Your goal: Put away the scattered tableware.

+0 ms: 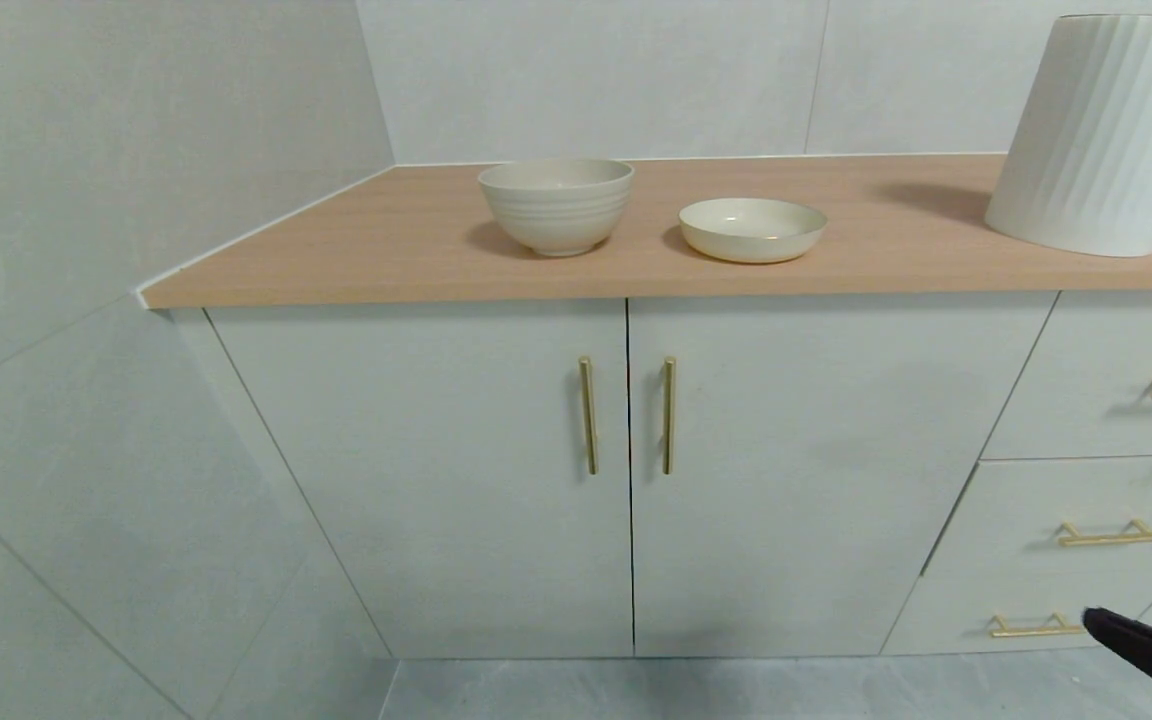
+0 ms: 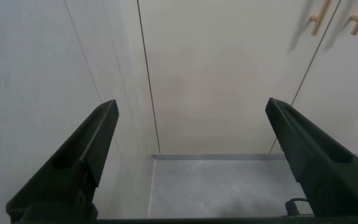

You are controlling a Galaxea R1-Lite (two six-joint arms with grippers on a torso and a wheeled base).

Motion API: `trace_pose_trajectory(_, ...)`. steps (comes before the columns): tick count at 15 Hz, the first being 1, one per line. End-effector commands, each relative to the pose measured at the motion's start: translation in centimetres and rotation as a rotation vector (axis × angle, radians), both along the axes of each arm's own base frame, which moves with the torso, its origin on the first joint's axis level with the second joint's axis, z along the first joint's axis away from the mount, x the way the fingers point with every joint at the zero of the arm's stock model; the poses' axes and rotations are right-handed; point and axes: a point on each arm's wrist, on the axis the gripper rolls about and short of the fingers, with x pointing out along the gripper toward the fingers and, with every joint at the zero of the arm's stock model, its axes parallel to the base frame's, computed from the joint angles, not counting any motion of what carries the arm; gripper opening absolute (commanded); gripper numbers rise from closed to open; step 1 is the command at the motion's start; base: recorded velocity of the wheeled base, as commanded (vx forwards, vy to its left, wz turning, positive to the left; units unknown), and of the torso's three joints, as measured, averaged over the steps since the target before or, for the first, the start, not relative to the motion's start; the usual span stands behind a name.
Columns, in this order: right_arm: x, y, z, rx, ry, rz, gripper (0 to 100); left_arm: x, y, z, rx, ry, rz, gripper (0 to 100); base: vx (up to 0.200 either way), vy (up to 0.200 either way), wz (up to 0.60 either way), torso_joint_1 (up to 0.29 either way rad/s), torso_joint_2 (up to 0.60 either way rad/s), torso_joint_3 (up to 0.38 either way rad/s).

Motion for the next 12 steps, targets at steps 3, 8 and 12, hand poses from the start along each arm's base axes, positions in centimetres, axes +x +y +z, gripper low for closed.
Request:
trace_pose_trajectory(3, 11.2, 8.1, 0.1, 0.037, 0.078, 0.202, 100, 0.0, 0.0, 0.0, 0.000, 0.000, 0.001, 100, 0.000, 0.000, 0.00, 0.000, 0.00, 0.000)
trace_pose_trajectory(8, 16.4, 13.4, -0.4, 0.062, 0.106, 0.270, 100, 0.0, 0.0, 0.0, 0.002, 0.000, 0.001, 100, 0.000, 0.000, 0.00, 0.000, 0.00, 0.000)
trace_pose_trajectory(12, 19.9, 17.7, -1.2, 0.100, 0.116, 0.308, 100, 0.0, 0.0, 0.0, 0.002, -0.002, 0.001, 100, 0.000, 0.000, 0.00, 0.000, 0.00, 0.000)
